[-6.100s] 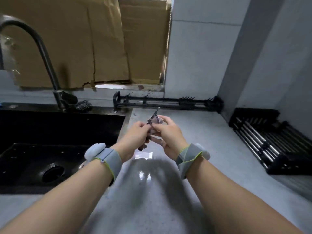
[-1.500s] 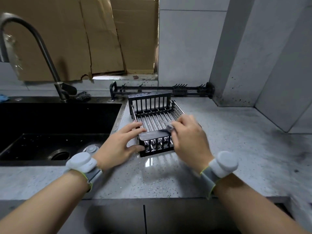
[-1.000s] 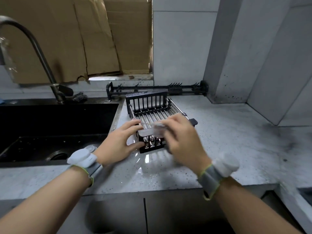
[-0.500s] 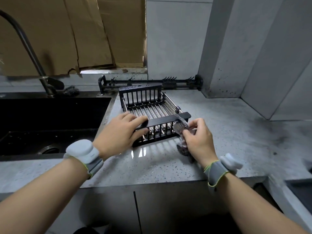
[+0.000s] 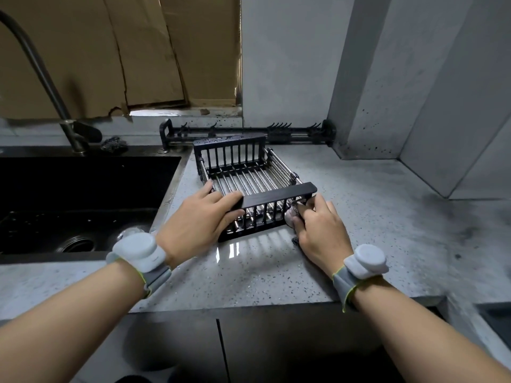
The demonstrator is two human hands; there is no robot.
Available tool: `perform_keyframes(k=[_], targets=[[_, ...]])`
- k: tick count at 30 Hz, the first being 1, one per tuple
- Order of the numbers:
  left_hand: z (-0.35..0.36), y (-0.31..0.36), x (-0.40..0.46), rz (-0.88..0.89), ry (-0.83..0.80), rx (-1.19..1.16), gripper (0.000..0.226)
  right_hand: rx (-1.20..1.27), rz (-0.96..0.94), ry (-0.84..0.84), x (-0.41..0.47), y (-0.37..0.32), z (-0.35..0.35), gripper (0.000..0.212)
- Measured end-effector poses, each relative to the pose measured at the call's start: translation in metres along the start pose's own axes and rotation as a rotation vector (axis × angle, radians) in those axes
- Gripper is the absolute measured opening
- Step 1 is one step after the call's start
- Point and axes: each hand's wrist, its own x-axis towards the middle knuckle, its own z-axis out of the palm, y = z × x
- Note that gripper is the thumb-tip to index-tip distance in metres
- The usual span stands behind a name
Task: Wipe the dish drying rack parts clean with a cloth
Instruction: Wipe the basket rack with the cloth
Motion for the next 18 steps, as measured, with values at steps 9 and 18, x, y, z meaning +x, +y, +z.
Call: perform_keyframes(k=[9, 18], targets=[[-0.001, 0.002, 0.000, -0.041, -0.019, -0.003, 0.042, -0.090, -0.008, -0.191, 0.009, -0.004, -0.019, 0.017], [0.000, 0.001, 0.001, -0.030, -0.017, 0.012, 0.044, 0.065, 0.039, -0.049, -0.006, 0.018, -0.037, 0.017]])
